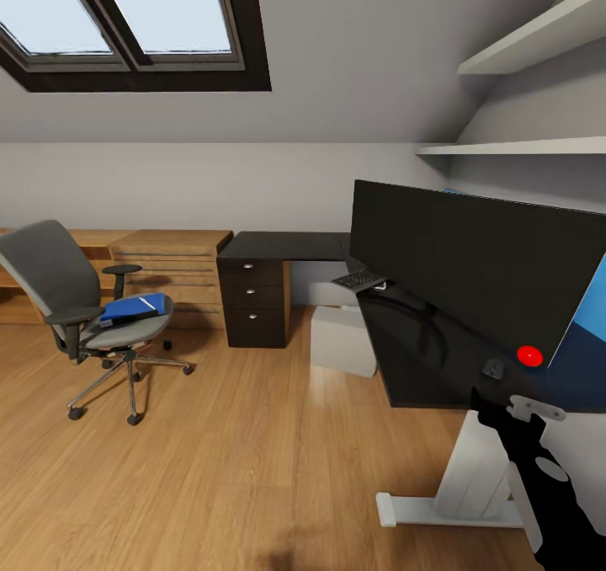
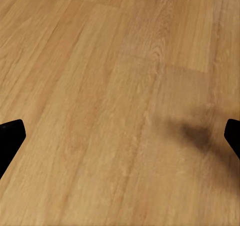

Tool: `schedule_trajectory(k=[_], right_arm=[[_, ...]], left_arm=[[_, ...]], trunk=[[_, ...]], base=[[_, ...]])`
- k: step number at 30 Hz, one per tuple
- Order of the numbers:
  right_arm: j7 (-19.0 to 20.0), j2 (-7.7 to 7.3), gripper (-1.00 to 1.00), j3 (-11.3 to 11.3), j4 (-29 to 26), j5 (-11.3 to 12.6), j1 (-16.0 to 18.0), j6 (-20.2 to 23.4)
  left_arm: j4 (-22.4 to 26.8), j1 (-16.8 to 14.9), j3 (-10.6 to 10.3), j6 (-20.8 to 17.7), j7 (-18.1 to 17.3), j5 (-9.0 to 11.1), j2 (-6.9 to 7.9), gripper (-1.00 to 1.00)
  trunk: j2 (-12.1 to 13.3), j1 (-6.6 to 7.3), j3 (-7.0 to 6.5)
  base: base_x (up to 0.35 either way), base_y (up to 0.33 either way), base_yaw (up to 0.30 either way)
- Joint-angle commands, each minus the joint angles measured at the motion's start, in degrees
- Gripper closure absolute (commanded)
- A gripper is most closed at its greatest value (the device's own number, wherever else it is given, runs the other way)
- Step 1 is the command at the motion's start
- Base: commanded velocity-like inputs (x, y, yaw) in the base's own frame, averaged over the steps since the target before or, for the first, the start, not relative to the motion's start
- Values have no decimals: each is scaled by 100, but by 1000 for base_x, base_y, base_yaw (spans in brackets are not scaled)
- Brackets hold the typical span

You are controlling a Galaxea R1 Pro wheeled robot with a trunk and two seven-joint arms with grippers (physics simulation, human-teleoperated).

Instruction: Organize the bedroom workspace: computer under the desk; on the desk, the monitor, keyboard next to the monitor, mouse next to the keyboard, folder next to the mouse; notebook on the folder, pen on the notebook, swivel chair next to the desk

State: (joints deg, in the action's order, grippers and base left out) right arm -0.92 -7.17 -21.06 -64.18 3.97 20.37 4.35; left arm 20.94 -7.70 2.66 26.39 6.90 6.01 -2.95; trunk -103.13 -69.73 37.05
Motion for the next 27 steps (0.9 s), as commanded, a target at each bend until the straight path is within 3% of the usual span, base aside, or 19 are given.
schedule_trajectory(k=[1, 13, 27], right_arm=[[-9, -2, -100, 2, -8, 40, 2, 24], [-12, -1, -100, -71, -1, 34, 2, -44], [-21, -3, -100, -148, 93, 32, 2, -48]], left_arm=[[-3, -3, 15, 20, -14, 31, -3, -100], [-3, -3, 15, 23, -15, 31, -3, -100], [-3, -3, 15, 24, -13, 25, -3, -100]], trunk=[[-3, 1, 6], [-3, 1, 6], [-3, 1, 6]], base=[[0, 0, 0], [114, 0, 0], [16, 0, 0]])
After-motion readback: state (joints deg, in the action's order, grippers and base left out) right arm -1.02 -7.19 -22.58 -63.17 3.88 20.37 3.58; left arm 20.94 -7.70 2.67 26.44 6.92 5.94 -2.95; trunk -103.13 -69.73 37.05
